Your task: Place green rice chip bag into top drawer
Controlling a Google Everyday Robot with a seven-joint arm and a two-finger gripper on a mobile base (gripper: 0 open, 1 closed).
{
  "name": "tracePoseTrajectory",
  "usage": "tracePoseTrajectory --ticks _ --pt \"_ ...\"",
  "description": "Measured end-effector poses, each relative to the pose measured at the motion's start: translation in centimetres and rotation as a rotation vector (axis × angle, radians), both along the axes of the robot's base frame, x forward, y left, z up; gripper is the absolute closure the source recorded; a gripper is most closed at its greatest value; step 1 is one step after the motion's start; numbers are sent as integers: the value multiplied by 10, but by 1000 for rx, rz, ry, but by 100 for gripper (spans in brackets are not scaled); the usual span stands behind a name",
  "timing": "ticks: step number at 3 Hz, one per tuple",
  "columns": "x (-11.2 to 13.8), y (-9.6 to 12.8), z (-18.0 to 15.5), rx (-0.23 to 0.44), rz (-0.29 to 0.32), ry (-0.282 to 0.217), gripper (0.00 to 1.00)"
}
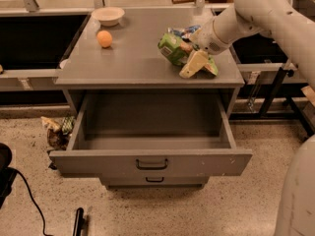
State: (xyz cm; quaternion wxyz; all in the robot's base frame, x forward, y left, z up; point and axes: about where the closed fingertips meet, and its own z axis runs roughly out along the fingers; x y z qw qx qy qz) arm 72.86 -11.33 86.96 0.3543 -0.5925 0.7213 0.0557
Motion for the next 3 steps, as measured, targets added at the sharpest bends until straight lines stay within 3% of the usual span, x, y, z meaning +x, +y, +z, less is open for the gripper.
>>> tracePoseTrajectory --ticks 2,3 --pt "5 6 0 18 -1 -1 66" --pt "-4 13 21 68 41 -48 89"
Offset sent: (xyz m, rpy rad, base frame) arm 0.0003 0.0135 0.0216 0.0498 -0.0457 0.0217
